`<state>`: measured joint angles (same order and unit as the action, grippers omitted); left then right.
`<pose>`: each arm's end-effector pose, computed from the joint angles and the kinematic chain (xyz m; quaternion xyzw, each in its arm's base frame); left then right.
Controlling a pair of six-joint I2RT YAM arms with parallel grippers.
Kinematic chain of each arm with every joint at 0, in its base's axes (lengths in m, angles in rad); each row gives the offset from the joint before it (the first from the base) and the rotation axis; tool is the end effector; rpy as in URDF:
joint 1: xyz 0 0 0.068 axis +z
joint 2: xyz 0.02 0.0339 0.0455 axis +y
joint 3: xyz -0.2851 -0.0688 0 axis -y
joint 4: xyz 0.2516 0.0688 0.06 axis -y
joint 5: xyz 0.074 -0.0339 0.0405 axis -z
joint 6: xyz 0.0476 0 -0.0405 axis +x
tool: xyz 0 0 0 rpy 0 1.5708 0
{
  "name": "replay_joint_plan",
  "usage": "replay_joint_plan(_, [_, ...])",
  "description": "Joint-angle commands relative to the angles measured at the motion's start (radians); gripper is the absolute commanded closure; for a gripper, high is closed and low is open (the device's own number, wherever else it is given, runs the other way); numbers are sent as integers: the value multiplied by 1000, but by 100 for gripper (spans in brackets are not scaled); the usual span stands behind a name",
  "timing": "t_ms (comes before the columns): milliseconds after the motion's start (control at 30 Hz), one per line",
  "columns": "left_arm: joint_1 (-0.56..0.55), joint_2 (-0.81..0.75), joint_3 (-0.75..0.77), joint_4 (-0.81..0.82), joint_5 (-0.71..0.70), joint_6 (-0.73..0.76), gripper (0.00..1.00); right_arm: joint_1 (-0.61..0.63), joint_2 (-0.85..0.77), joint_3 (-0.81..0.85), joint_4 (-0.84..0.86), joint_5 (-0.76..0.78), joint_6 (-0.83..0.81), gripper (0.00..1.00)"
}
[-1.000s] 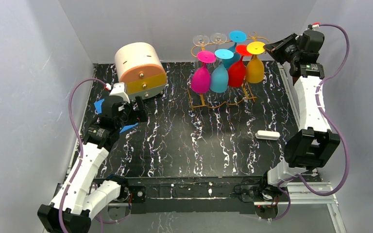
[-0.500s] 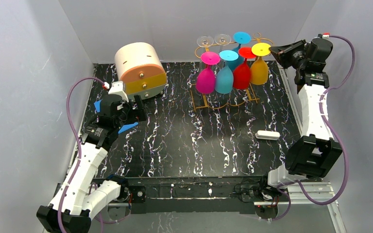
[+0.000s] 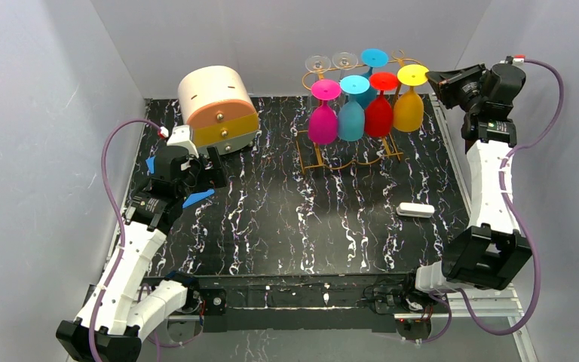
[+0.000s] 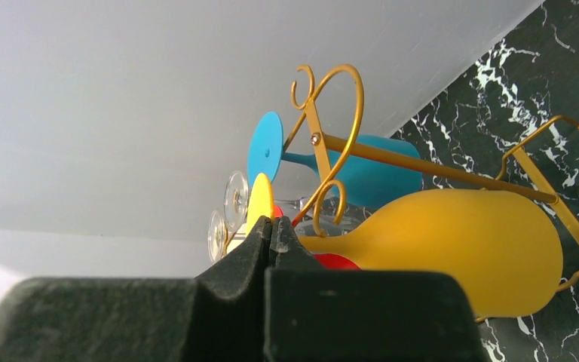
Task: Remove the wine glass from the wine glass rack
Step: Pick up the wine glass from the wine rack, then place the wine glass at the center of the board.
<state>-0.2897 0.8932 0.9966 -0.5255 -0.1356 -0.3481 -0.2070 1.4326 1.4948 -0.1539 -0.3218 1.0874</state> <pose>0.1895 -0.0498 0.3716 -0.0612 0.8362 -0.1159 0.5325 0.3425 -0.0565 0.4605 0.3536 0.6469 0.3905 0.5514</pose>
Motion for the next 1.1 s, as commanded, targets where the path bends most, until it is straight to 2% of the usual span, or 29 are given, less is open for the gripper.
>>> replay_joint_plan(0, [6,-13,36,-22,-22,6,2,-14,-50,7,47,45,-13,99])
replay_joint_plan(600, [5,-41,59,-34,-51,4,2,-15,-170,-34,-37,41,-118,99])
replay_joint_plan(800, [6,-55,56,-34,-45,-10,2,-15,-250,-76,-83,-62,-231,99])
replay_joint_plan(933, [6,-58,48,-37,19,-24,2,-15,-318,-156,-95,-176,-255,99])
replay_joint_plan(1067, [6,-43,63,-53,226,-19,2,-14,-403,-268,-84,-306,-250,99])
